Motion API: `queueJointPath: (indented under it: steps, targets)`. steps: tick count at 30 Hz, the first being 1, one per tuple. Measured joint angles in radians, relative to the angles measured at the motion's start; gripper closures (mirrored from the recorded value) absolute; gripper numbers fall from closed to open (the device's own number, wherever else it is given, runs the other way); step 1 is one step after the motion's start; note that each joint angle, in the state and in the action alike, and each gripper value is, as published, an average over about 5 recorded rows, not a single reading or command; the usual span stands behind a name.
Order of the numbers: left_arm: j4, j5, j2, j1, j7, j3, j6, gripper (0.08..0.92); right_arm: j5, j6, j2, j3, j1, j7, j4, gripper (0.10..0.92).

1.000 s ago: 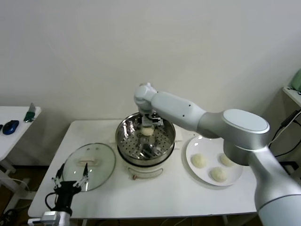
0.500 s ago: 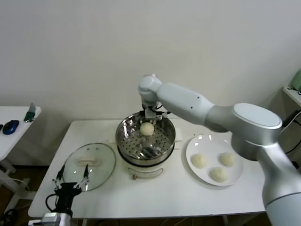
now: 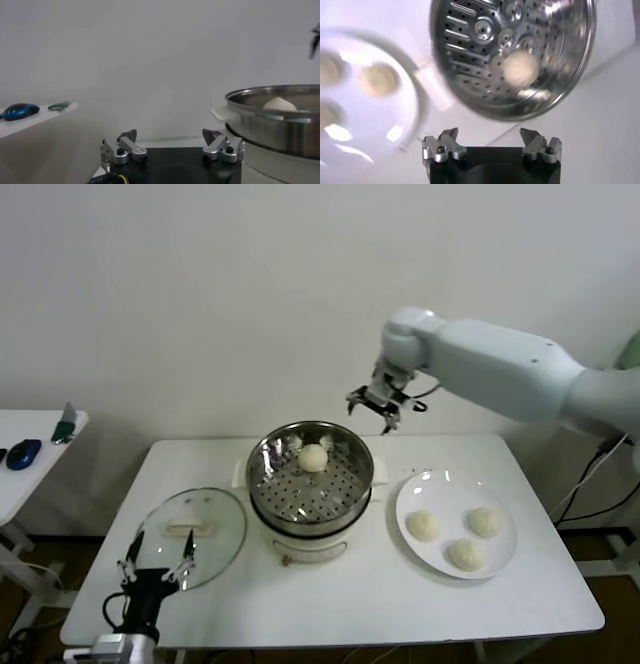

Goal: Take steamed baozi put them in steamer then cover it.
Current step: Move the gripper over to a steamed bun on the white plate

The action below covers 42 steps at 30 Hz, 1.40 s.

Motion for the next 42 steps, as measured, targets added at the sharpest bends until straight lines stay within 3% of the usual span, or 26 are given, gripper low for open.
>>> queueJointPath:
  steps: [7, 15, 42]
  targets:
    - [-0.008, -0.005, 0.004, 0.008, -0.001, 0.001, 0.002, 0.177, 0.187, -0.235, -0.187, -0.043, -0.05, 0.018, 0.089, 0.203]
    - [-0.013, -0.013, 0.005, 0.023, -0.004, -0.008, 0.001, 0.177, 0.206, -0.355, -0.268, 0.013, -0.208, 0.009, 0.094, 0.203]
    - [0.011, -0.013, -0.004, 0.026, -0.009, -0.013, -0.005, 0.177, 0.128, -0.415, -0.133, 0.217, -0.518, 0.018, -0.145, 0.211]
